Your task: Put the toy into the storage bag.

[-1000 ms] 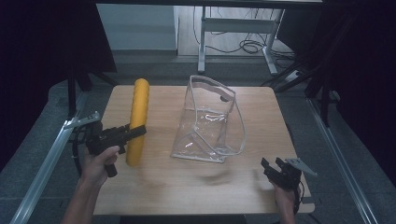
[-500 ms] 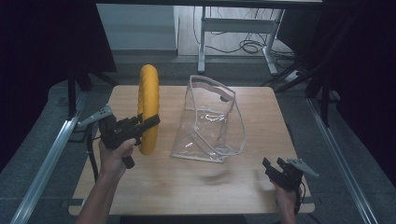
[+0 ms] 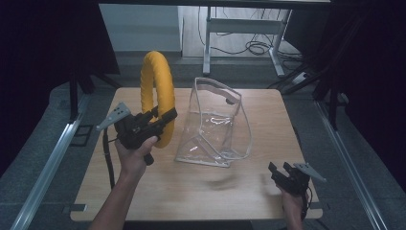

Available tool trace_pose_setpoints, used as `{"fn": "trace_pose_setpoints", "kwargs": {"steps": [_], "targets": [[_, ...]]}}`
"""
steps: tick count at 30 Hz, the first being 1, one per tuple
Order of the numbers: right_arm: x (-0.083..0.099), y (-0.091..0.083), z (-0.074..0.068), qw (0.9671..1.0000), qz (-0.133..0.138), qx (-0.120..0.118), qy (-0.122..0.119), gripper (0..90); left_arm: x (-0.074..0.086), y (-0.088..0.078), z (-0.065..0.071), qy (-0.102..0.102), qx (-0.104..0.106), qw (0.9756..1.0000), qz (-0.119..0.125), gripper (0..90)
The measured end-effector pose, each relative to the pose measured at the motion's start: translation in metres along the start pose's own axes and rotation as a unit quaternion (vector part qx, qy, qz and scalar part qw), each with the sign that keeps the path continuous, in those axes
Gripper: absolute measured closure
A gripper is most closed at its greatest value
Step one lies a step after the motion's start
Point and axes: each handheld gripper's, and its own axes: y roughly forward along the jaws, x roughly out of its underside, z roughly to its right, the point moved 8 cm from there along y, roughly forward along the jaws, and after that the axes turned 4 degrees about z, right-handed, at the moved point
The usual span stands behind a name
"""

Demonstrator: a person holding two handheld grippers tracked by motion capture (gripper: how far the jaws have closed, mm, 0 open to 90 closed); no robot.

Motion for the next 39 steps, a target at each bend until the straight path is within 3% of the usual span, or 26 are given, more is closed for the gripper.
{"fn": "trace_pose_setpoints", "kwargs": {"steps": [12, 23, 39], "targets": [[0.001, 0.001, -0.001, 1.0, -0.001, 0.0, 0.0, 34.7, -0.018, 0.016, 0.019, 0.029, -0.001, 0.9995, 0.016, 50.8], [0.002, 0.001, -0.001, 1.0, -0.003, -0.001, -0.001, 34.7, -0.033, 0.035, 0.043, 0.052, 0.014, 0.9982, 0.026, 50.8], [0.002, 0.002, 0.002, 1.0, -0.003, 0.001, 0.004, 34.9, -0.039, 0.064, 0.073, 0.055, 0.041, 0.9973, 0.027, 50.8]]}}
